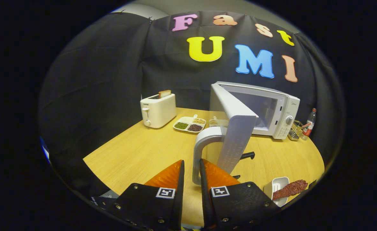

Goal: Open the microwave, put the food inside, and close the microwave door.

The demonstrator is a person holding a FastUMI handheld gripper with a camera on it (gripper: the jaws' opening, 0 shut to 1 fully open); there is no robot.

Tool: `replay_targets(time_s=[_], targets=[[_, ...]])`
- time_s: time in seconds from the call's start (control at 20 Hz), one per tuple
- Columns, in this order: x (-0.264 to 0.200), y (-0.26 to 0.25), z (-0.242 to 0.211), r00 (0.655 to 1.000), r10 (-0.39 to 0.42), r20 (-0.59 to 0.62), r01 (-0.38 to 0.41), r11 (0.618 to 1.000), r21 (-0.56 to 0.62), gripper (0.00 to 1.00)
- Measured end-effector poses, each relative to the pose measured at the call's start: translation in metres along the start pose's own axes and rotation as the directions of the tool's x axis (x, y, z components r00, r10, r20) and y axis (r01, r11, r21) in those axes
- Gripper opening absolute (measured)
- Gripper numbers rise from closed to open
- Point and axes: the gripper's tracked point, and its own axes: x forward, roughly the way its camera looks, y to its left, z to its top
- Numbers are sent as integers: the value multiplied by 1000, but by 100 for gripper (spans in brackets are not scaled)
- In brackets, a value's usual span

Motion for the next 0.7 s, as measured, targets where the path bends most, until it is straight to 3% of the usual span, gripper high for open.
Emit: replay_targets(time_s=[0.15,0.25,0.3,0.4,0.5,0.7], targets=[[-11,28,-6,986,164,-15,-164,986,-6,27],[-25,30,-4,976,216,-7,-216,976,-30,36],[-33,29,-1,972,234,9,-234,972,-37,56],[-46,25,8,966,256,45,-255,966,-37,84],[-58,11,17,968,237,81,-235,971,-44,95],[-73,-27,30,974,187,125,-188,982,-6,94]])
